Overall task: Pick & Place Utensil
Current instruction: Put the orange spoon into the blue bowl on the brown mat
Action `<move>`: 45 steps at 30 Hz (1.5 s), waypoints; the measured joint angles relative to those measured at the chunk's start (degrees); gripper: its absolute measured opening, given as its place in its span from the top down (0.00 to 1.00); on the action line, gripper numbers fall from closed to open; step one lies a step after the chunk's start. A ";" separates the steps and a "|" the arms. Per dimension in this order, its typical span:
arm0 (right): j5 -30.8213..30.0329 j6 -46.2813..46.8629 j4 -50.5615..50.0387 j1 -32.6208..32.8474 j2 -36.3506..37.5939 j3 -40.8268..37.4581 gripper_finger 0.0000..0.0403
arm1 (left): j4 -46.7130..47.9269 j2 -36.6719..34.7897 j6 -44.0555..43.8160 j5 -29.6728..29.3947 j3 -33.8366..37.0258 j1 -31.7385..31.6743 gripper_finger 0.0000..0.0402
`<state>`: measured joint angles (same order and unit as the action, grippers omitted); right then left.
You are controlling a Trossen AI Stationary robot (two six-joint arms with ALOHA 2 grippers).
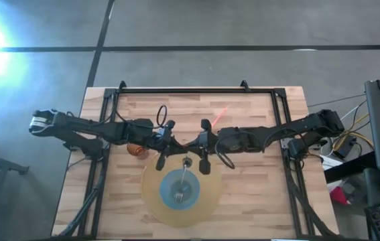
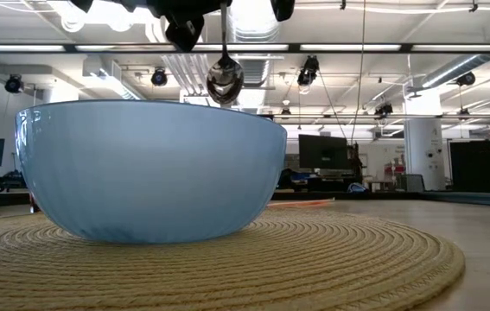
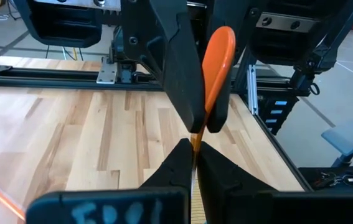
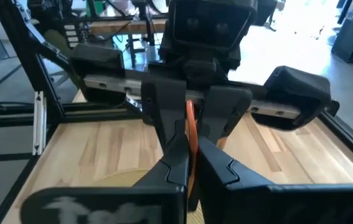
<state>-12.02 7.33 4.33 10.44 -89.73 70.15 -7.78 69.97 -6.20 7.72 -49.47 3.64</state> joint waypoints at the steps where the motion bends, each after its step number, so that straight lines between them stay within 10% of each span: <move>1: 0.05 0.06 -0.29 0.00 0.02 0.00 0.97 | 0.00 0.00 -0.01 0.01 0.00 0.00 0.96; 22: 0.03 -0.26 -9.43 0.02 4.70 -0.11 0.98 | 2.77 -0.75 -1.29 0.14 -0.58 -0.39 0.73; 45: -9.86 13.35 -15.73 0.70 23.95 -16.02 0.98 | 8.75 -6.34 2.78 -0.34 -0.87 -0.55 0.79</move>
<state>-21.88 20.68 -11.40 11.14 -65.79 54.12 0.97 63.64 -3.42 7.38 -50.35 3.09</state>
